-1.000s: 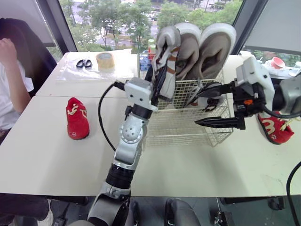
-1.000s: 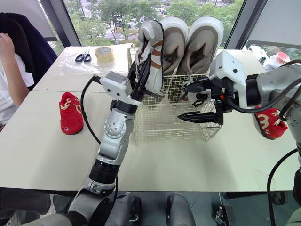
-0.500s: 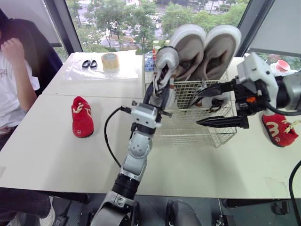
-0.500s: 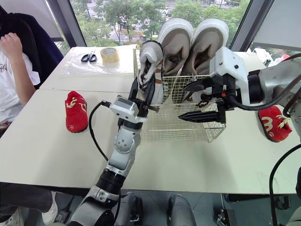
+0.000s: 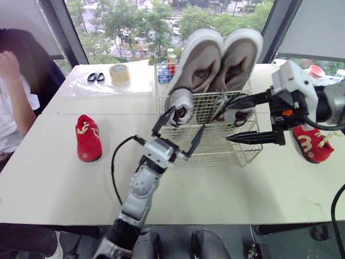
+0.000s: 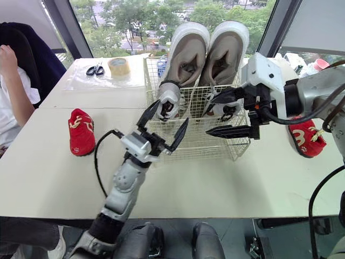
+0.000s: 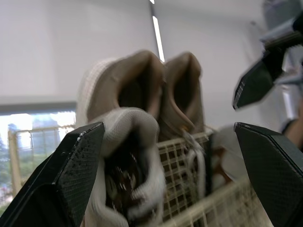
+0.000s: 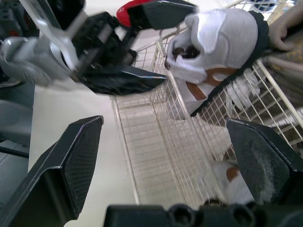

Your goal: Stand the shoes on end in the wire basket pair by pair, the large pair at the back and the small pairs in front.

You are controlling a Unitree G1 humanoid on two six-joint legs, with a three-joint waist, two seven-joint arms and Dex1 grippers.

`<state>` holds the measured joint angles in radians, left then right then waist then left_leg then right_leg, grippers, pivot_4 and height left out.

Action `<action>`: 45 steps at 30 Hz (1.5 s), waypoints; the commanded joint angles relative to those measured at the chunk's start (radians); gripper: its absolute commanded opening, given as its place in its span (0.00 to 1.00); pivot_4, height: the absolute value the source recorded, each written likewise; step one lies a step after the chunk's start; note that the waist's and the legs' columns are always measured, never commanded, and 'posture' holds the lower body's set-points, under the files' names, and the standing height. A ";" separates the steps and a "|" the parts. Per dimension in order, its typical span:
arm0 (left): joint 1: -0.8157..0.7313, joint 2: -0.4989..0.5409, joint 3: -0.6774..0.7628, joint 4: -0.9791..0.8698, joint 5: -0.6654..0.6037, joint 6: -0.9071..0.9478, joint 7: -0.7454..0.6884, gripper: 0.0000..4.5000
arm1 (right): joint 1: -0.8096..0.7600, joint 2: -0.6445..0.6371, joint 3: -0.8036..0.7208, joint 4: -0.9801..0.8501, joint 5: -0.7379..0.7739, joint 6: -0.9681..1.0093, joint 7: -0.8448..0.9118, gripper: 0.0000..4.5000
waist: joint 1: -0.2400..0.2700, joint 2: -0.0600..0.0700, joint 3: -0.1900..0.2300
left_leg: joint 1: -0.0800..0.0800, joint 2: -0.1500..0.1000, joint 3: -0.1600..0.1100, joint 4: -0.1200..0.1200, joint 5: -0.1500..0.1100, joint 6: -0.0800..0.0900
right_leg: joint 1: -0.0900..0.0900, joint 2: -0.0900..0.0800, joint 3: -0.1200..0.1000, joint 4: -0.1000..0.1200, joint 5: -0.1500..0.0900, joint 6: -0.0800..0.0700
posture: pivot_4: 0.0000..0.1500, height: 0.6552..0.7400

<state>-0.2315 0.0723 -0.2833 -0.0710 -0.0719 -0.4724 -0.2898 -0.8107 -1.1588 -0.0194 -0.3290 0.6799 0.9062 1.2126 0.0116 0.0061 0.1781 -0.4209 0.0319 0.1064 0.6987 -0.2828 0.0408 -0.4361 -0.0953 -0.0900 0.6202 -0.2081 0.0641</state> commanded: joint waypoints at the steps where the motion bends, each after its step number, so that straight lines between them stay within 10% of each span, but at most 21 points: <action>1: 0.016 0.127 0.081 -0.153 -0.205 0.222 -0.123 1.00 | 0.028 -0.027 -0.078 0.011 0.000 -0.004 -0.018 1.00 | -0.001 0.000 0.000 | 0.000 0.000 0.000 0.000 0.000 0.000 | 0.000 0.000 0.000 0.000 0.000 -0.001 | 1.00 1.00; 10: -0.218 0.374 0.373 -0.217 -0.444 0.513 -0.187 1.00 | 0.210 -0.086 -0.256 0.113 -0.084 -0.041 -0.098 1.00 | 0.002 -0.003 0.003 | -0.008 -0.003 0.001 0.002 0.001 0.000 | -0.004 0.000 0.000 -0.004 0.002 0.003 | 1.00 1.00; 19: -0.143 0.783 0.525 -0.315 -1.072 1.160 -0.556 1.00 | 0.386 -0.060 -0.410 0.391 -0.271 -0.099 -0.337 1.00 | -0.003 -0.003 0.003 | -0.006 -0.002 0.004 0.000 0.004 -0.008 | -0.005 0.002 0.002 -0.003 0.001 0.006 | 1.00 1.00; 40: -0.090 0.764 0.470 -0.458 -1.026 1.237 -0.578 1.00 | 0.196 0.141 -0.223 1.256 -0.536 -0.452 -0.606 1.00 | -0.010 -0.001 0.003 | -0.004 -0.001 0.005 -0.001 0.006 -0.010 | -0.004 0.006 0.006 -0.002 0.001 0.005 | 1.00 1.00; 45: -0.080 0.759 0.475 -0.466 -1.022 1.237 -0.549 1.00 | 0.140 0.154 -0.232 1.356 -0.533 -0.498 -0.598 0.58 | -0.011 -0.001 0.003 | -0.004 -0.001 0.005 -0.001 0.006 -0.010 | -0.004 0.006 0.007 -0.002 0.001 0.006 | 1.00 1.00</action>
<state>-0.3122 0.8355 0.1732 -0.5139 -1.0945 0.7693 -0.8479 -0.6515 -0.9909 -0.2365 1.0120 0.1495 0.4262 0.6166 0.0004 0.0050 0.1814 -0.4252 0.0306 0.1110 0.6981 -0.2765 0.0302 -0.4396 -0.0892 -0.0832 0.6178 -0.2071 0.0697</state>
